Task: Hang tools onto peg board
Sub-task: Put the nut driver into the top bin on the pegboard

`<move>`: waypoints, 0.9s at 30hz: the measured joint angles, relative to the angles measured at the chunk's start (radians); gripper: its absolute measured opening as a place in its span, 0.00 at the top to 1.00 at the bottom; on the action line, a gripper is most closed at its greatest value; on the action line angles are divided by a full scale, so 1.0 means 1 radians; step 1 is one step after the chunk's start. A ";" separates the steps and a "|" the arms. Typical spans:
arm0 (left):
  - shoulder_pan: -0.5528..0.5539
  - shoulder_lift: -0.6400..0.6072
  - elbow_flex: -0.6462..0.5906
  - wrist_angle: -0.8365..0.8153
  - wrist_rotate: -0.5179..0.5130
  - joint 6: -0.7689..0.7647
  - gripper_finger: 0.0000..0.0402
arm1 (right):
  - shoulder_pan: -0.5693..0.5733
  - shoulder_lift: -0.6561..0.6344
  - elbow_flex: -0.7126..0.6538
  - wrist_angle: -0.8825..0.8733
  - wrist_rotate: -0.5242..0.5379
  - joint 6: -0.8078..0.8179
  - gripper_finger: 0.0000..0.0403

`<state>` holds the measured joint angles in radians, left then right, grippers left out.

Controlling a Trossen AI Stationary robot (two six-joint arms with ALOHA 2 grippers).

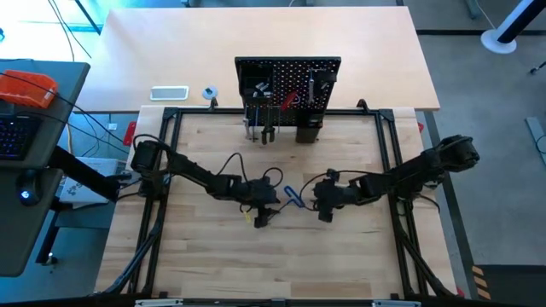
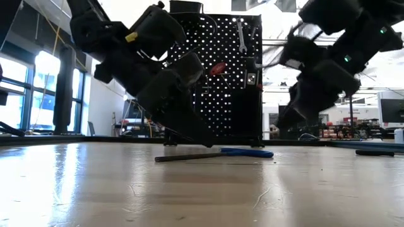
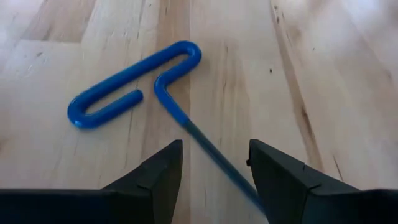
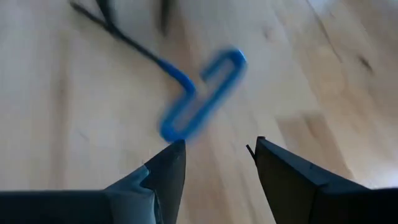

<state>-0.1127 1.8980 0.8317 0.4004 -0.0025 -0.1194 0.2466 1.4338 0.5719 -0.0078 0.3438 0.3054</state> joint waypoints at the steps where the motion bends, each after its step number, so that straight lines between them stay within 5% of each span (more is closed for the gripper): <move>1: 0.000 0.006 0.000 0.016 0.000 0.000 0.56 | 0.000 0.000 0.007 -0.054 0.018 0.006 0.53; 8: -0.009 0.008 0.000 0.011 -0.004 0.013 0.56 | 0.025 -0.001 0.125 -0.602 0.080 0.199 0.59; 15: -0.009 0.008 0.000 0.007 -0.008 0.043 0.56 | 0.087 -0.067 0.137 -0.906 0.055 0.418 0.63; 27: -0.009 0.008 0.000 0.010 -0.009 0.071 0.56 | 0.064 -0.338 -0.117 -0.810 -0.066 0.520 0.63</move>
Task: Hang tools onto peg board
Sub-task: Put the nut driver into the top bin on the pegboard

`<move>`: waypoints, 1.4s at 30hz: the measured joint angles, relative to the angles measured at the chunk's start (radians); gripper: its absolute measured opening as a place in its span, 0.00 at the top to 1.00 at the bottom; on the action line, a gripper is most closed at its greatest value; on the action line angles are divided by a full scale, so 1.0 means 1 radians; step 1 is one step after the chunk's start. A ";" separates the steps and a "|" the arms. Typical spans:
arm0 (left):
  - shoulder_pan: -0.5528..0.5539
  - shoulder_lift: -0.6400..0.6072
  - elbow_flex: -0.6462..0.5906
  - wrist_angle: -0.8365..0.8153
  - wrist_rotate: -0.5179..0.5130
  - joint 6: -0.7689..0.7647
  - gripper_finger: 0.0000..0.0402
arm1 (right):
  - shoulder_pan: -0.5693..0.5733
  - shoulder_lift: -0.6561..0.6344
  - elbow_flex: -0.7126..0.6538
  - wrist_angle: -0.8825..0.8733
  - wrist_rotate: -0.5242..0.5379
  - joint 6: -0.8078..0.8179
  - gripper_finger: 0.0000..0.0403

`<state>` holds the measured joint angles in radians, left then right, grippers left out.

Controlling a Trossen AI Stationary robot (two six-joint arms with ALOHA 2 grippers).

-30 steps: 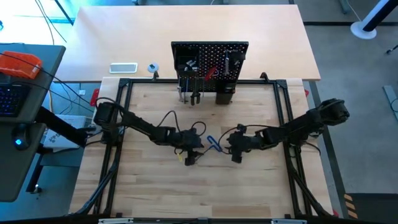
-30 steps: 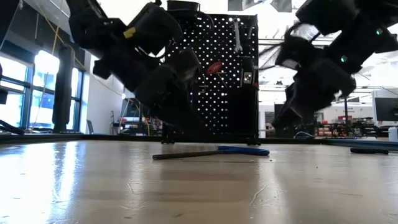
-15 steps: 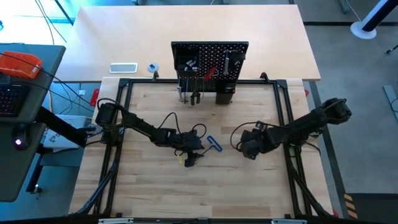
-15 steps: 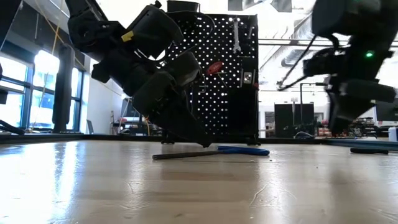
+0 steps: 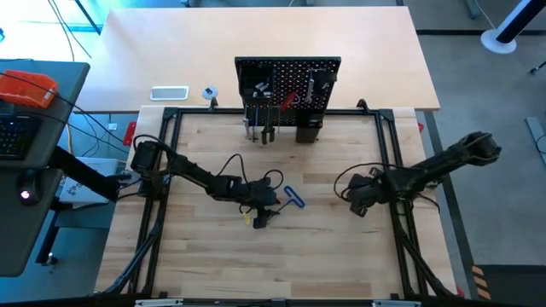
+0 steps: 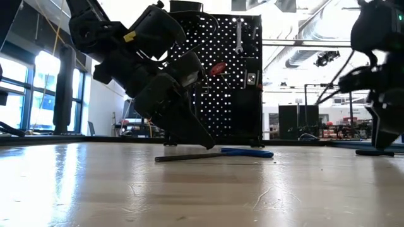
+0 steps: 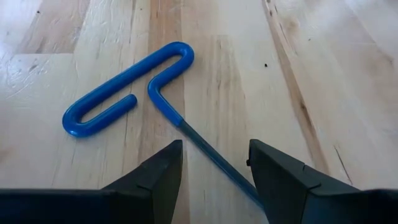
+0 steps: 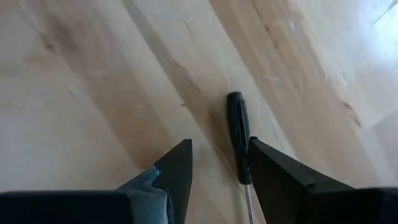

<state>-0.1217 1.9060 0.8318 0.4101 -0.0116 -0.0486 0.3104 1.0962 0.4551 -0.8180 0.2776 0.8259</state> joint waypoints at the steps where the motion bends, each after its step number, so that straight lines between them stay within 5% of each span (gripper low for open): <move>1: -0.002 0.000 0.000 0.000 0.000 0.000 0.56 | -0.006 -0.015 -0.027 0.025 0.000 -0.005 0.63; 10: -0.006 0.000 0.000 -0.001 0.001 0.000 0.56 | -0.068 -0.043 -0.137 0.155 0.033 -0.010 0.66; 18: -0.006 0.000 0.000 0.008 0.001 0.000 0.56 | -0.072 -0.040 -0.138 0.188 0.009 -0.041 0.95; 26: -0.006 0.000 0.000 0.009 0.001 0.000 0.56 | -0.066 -0.042 -0.124 0.202 0.014 -0.035 0.96; 42: 0.014 -0.001 0.000 0.187 0.034 -0.002 0.56 | -0.059 -0.043 0.130 0.222 0.071 -0.202 0.99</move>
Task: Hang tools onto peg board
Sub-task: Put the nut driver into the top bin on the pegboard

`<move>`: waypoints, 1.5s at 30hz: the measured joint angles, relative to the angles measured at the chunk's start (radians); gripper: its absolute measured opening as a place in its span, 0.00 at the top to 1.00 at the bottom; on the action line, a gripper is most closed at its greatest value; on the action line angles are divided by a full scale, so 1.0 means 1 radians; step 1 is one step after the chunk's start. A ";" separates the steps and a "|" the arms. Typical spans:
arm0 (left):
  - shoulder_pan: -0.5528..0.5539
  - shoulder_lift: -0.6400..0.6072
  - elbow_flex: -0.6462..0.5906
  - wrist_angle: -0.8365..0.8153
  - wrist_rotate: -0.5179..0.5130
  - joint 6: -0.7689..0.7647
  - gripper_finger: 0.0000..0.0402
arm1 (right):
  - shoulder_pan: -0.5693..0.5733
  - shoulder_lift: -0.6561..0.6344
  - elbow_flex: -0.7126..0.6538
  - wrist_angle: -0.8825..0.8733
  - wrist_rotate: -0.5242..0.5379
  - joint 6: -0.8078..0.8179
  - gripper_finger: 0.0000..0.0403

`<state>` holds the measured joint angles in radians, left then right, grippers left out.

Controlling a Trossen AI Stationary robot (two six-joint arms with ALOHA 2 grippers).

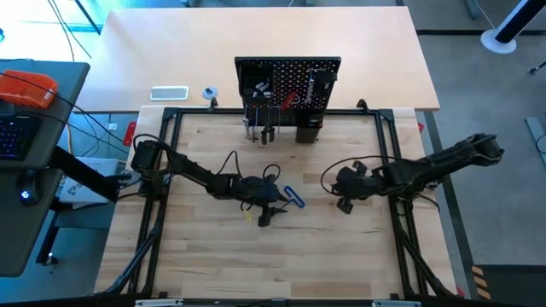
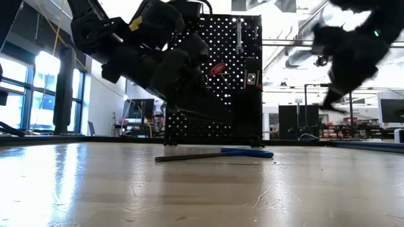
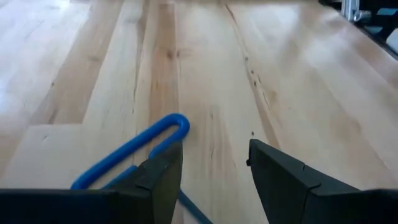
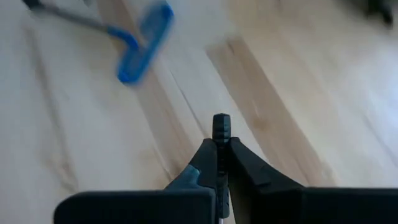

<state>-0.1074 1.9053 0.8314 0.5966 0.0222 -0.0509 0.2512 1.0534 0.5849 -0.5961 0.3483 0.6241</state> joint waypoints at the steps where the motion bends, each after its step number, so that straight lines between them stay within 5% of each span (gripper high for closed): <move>1: 0.002 0.000 0.000 0.003 0.001 0.001 0.56 | 0.000 -0.001 0.017 0.018 0.006 -0.018 0.99; 12: 0.002 0.000 0.000 0.000 0.021 0.022 0.56 | 0.050 -0.001 0.250 0.111 0.108 -0.247 0.99; 20: 0.002 -0.002 0.000 -0.024 0.021 0.034 0.56 | -0.011 0.026 0.426 0.369 0.190 -0.638 0.99; 28: 0.000 -0.029 0.000 -0.141 0.021 0.018 0.56 | -0.191 0.159 0.680 0.493 -0.009 -0.916 0.99; 45: 0.000 -0.048 0.000 -0.181 0.020 0.018 0.56 | -0.507 0.633 1.318 0.421 -0.396 -1.007 0.99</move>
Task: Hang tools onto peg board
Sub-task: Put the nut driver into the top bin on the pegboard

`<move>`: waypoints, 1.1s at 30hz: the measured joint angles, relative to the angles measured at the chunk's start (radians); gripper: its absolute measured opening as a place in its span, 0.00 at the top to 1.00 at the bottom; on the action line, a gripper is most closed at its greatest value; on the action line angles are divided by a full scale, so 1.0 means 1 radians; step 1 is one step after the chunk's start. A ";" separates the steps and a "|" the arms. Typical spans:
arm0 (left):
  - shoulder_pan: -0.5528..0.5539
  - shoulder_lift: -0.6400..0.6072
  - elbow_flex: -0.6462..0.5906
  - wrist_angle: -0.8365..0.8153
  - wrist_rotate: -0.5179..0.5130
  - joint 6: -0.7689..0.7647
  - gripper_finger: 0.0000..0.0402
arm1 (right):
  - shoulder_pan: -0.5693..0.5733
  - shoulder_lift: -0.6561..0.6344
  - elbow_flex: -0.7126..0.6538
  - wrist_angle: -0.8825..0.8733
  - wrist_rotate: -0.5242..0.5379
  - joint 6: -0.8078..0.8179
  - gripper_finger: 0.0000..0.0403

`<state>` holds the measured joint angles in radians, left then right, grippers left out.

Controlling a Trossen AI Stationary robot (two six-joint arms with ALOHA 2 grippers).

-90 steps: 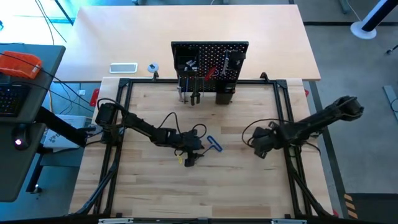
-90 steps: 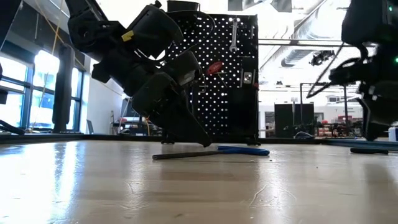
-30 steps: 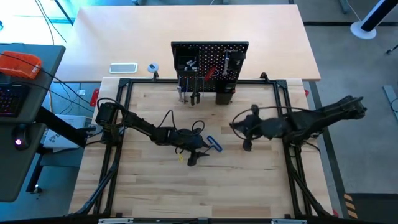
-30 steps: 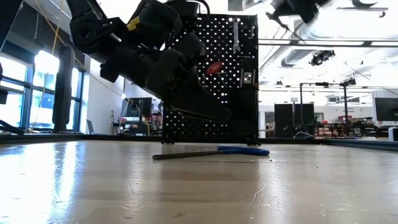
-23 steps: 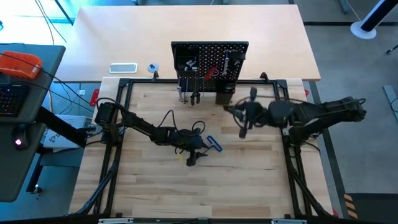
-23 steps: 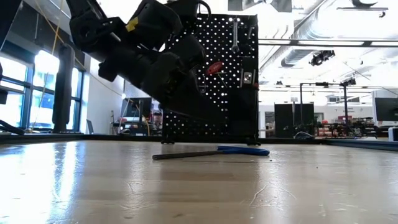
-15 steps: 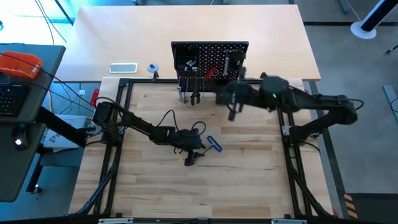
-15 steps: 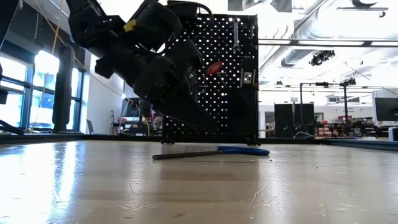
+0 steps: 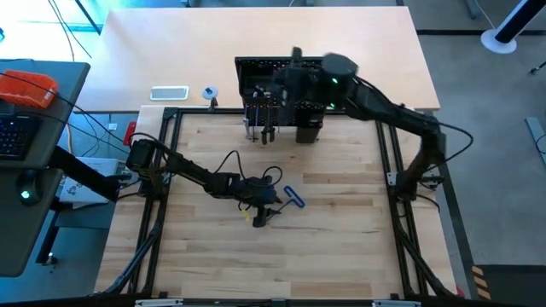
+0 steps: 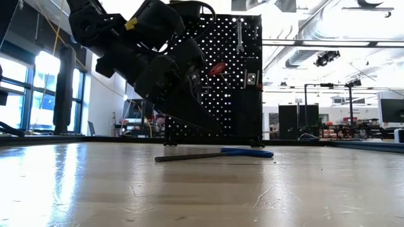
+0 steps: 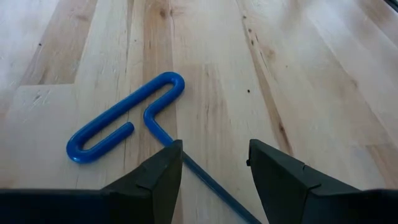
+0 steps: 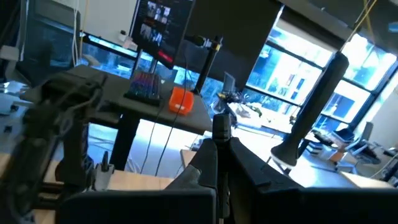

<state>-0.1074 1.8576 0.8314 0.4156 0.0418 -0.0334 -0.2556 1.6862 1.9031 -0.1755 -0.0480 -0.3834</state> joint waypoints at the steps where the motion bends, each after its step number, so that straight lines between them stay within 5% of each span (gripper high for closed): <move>1: 0.000 0.000 0.000 0.000 0.000 0.000 0.56 | -0.013 0.028 0.036 -0.012 -0.018 0.006 0.99; 14: 0.000 0.000 0.000 -0.001 0.000 0.004 0.56 | -0.142 0.276 0.413 -0.310 -0.066 0.093 0.99; 33: 0.002 0.000 0.000 0.000 -0.001 -0.008 0.56 | -0.170 0.289 0.453 -0.450 -0.062 0.165 0.83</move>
<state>-0.1051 1.8576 0.8314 0.4152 0.0406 -0.0414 -0.4259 1.9747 2.3558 -0.6257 -0.1096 -0.2186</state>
